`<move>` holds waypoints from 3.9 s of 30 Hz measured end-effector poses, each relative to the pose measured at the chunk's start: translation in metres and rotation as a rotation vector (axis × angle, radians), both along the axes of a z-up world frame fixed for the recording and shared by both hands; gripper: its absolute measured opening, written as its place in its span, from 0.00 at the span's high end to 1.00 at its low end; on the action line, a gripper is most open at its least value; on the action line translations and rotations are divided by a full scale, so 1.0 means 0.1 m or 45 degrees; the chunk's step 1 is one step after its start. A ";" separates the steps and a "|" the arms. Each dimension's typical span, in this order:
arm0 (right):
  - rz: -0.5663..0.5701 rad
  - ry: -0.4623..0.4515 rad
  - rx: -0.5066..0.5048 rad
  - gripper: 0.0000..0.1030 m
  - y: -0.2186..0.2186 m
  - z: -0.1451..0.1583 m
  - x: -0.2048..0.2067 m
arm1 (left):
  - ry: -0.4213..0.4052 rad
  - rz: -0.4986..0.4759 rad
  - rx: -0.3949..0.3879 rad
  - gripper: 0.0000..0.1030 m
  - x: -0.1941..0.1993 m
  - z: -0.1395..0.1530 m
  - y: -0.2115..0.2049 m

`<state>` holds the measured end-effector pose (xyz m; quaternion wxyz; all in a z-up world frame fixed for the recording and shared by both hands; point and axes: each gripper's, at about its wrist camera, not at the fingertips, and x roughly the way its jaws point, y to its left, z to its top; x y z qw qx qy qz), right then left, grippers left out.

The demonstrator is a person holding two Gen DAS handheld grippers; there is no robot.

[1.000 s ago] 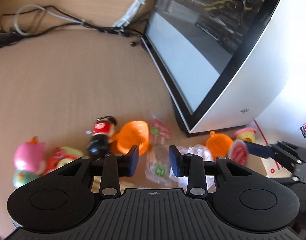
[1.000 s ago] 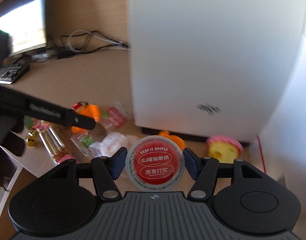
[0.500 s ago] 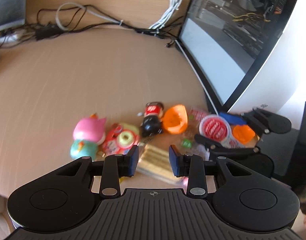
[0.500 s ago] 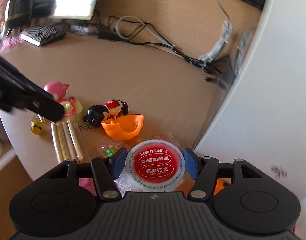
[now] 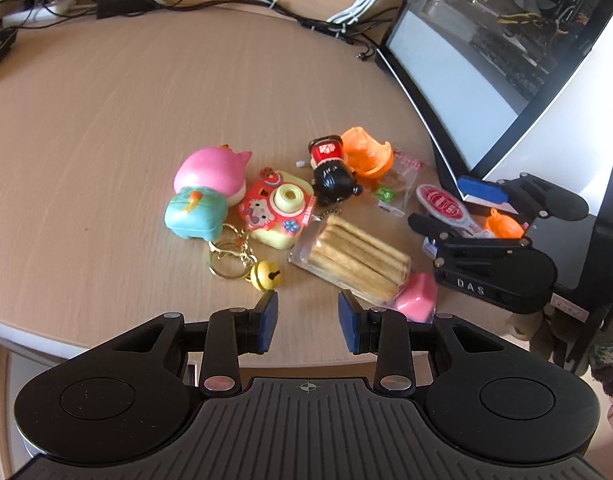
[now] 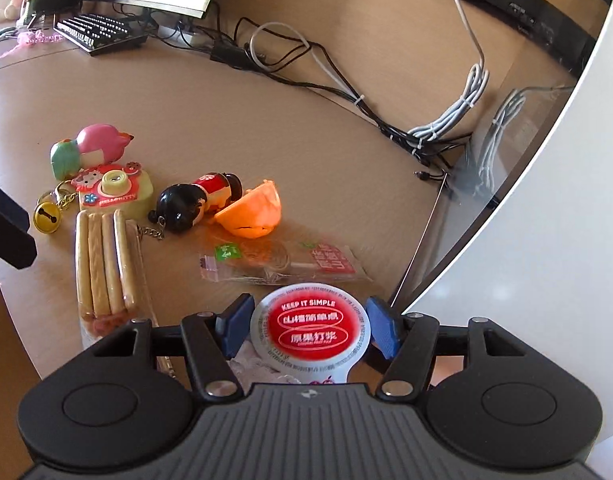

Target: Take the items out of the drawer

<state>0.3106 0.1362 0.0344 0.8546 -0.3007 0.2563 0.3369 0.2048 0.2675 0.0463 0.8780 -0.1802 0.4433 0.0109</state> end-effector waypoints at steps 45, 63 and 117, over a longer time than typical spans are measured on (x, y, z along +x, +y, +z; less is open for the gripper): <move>-0.671 0.284 0.419 0.03 -2.27 -0.08 -4.08 | -0.137 -0.026 0.306 0.65 -3.36 -0.34 -1.98; -0.728 0.048 0.386 0.03 -2.09 -0.81 -3.74 | -0.366 0.191 0.421 0.65 -3.22 -0.95 -1.74; -0.651 -0.021 0.475 0.00 -1.11 -1.07 -1.17 | -0.287 0.186 0.376 0.27 -0.53 -1.30 -0.93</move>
